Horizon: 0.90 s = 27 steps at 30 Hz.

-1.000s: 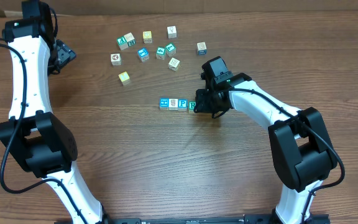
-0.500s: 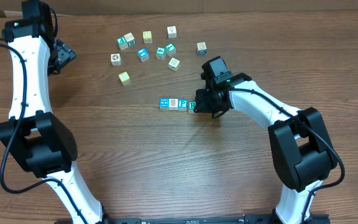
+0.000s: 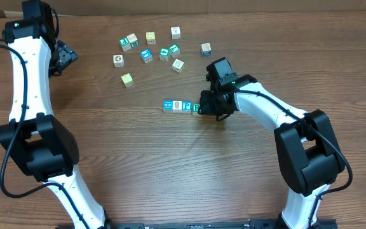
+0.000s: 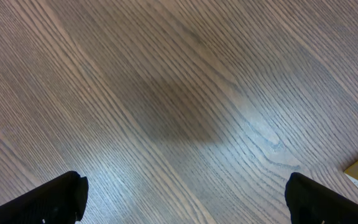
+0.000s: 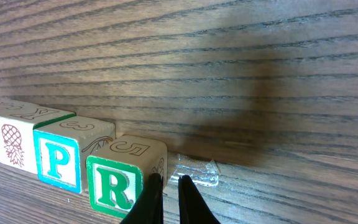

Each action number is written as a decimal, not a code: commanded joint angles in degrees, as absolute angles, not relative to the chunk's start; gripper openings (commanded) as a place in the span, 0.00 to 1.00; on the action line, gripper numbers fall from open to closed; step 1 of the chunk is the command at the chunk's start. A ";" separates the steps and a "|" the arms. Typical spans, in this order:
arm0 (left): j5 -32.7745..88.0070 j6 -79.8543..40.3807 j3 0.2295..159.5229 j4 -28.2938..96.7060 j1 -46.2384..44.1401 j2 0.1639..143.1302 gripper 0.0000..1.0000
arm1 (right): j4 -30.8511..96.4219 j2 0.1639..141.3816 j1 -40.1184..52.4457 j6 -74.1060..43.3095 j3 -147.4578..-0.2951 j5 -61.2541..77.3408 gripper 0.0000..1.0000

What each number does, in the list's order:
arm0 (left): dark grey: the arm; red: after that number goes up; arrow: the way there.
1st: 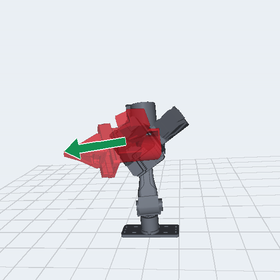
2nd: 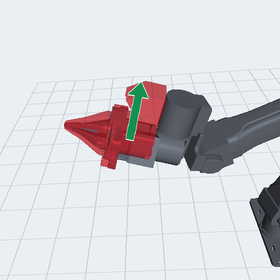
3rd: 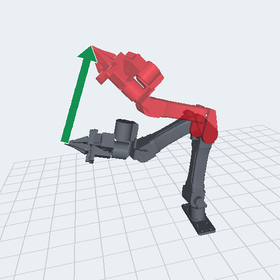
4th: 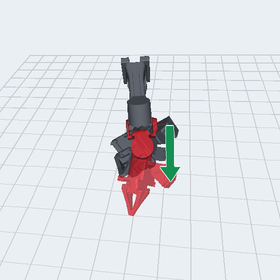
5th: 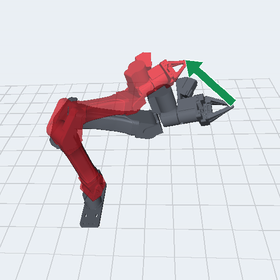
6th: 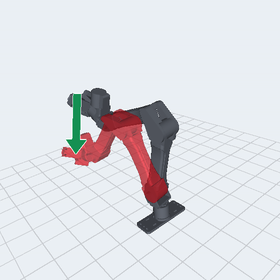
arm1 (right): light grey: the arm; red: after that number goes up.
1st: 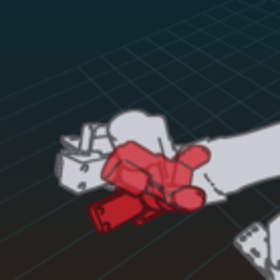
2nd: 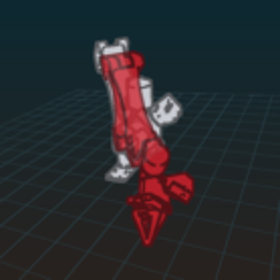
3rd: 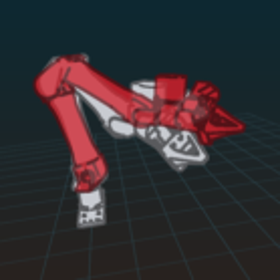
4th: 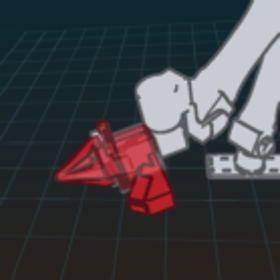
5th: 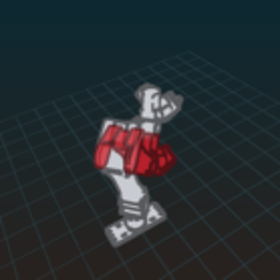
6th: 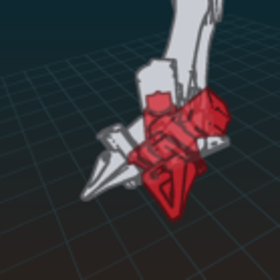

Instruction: Form a horizontal line

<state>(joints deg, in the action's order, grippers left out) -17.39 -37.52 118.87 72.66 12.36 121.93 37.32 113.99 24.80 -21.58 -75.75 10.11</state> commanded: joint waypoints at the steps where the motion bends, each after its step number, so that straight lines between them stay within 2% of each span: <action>1: -18.00 -37.28 119.24 72.77 11.88 121.51 1.00 | 37.08 112.36 25.12 -22.79 -75.68 10.39 0.06; 22: -18.00 -37.28 119.24 72.77 11.88 121.51 1.00 | 36.64 112.36 25.12 -24.01 -75.68 10.31 0.06; 27: -18.00 -37.28 119.24 72.77 11.88 121.51 1.00 | 38.33 112.36 25.12 -24.01 -75.68 5.67 0.06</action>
<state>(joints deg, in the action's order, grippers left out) -17.39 -37.52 118.87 72.69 12.36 121.93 37.63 113.99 24.82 -23.79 -75.75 8.64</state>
